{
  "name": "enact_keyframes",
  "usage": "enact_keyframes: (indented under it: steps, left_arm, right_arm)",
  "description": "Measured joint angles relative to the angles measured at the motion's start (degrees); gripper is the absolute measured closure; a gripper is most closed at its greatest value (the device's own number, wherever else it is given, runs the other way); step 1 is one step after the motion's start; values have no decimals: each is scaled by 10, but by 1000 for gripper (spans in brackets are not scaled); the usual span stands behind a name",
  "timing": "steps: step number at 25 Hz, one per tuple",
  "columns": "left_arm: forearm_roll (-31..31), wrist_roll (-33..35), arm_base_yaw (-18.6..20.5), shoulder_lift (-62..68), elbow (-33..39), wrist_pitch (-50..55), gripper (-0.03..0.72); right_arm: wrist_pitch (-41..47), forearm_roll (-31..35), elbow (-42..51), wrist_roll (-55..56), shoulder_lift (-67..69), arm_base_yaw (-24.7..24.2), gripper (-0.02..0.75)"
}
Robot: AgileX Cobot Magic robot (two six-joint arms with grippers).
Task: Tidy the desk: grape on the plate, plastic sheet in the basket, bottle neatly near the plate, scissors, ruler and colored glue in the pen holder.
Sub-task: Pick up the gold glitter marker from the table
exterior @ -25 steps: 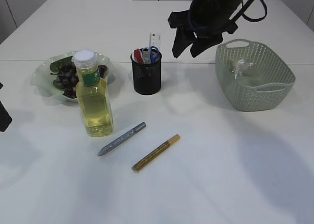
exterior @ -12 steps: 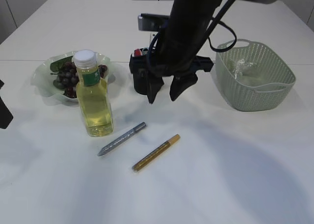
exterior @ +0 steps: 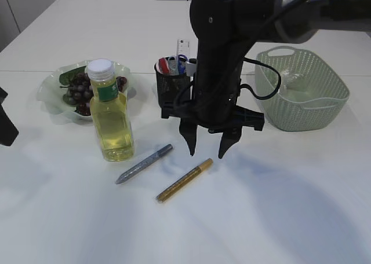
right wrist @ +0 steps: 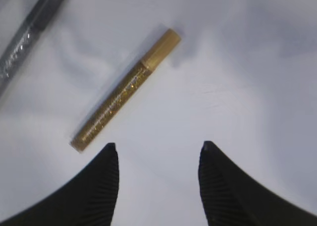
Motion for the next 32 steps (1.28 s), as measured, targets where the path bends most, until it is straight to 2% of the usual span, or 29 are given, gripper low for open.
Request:
enact_keyframes:
  steps: [5,12,32]
  left_arm:
    - [0,0,0,0,0,-8,449]
    - [-3,0,0,0,0,-13,449]
    - [-6,0,0,0,0,-30,449]
  right_arm:
    - [-33,-4,0,190,15,0,326]
    - [-75,-8,0,328,42,0,326]
    - [-117,-15,0,366,105,0,331]
